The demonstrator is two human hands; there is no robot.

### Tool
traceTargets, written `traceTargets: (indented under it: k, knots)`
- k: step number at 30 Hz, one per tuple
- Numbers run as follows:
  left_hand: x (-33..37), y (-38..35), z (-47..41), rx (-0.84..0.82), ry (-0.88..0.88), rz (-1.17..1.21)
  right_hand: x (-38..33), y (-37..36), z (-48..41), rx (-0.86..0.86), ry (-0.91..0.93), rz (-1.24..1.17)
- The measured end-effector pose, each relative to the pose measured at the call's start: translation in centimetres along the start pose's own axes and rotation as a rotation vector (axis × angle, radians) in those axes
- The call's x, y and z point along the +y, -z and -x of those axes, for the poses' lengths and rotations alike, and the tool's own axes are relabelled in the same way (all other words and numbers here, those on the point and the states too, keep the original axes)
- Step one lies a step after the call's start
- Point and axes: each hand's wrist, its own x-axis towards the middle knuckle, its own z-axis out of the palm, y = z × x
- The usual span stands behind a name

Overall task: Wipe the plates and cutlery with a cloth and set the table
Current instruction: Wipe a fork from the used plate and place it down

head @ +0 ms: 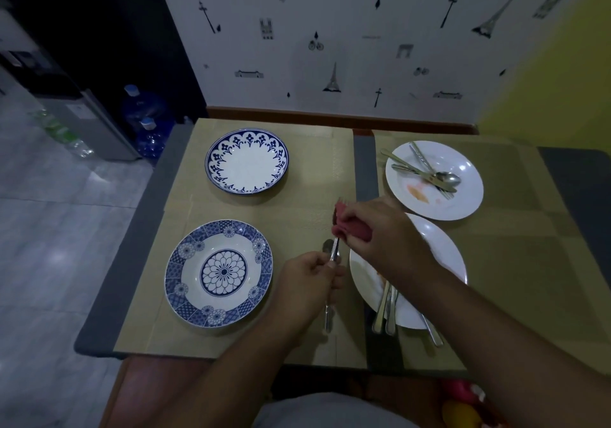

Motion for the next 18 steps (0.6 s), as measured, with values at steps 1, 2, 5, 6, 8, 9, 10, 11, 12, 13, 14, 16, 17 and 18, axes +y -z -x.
traceTargets:
  k: [1,2,5,6,8,9,10,11,12,13,14,16,17,18]
  knots:
    - [-0.2,0.2,-0.2,0.007,-0.007,-0.011,-0.1,-0.3,0.1,-0.023,0.029,0.008]
    - [-0.2,0.4,-0.3,0.014,-0.017,-0.017,-0.2,-0.5,0.3,-0.056,0.050,0.019]
    - [-0.3,1.0,-0.6,0.022,-0.034,0.009,-0.4,-0.7,1.3,-0.147,0.090,0.011]
    - [-0.3,1.2,-0.6,0.013,-0.037,0.027,-0.4,-0.7,1.6,-0.162,0.099,0.002]
    - [-0.4,1.5,-0.6,0.000,-0.039,0.053,-0.5,-0.5,1.7,-0.165,0.133,-0.001]
    - [-0.5,1.5,-0.4,0.001,-0.043,0.052,-0.5,-0.4,1.5,-0.165,0.157,0.006]
    - [-0.6,1.4,-0.3,0.013,-0.052,0.038,-0.6,-0.4,1.3,-0.165,0.178,0.017]
    - [-0.7,1.3,-0.1,0.030,-0.067,0.017,-0.7,-0.4,0.9,-0.161,0.189,0.030]
    - [-0.8,1.1,0.1,0.045,-0.082,0.004,-0.7,-0.4,0.4,-0.143,0.183,0.044]
    - [-0.8,0.9,0.3,0.056,-0.086,0.003,-0.6,-0.2,-0.2,-0.112,0.156,0.059]
    - [-0.9,0.7,0.5,0.063,-0.078,0.014,-0.4,0.0,-0.9,-0.079,0.115,0.078]
    - [-0.9,0.5,0.7,0.063,-0.049,0.048,0.3,0.5,-2.0,-0.041,0.036,0.135]
    - [-0.9,0.5,0.7,0.061,-0.043,0.053,0.5,0.7,-2.2,-0.037,0.022,0.157]
    - [-0.8,0.4,0.6,0.059,-0.045,0.048,0.7,0.8,-2.2,-0.040,0.029,0.165]
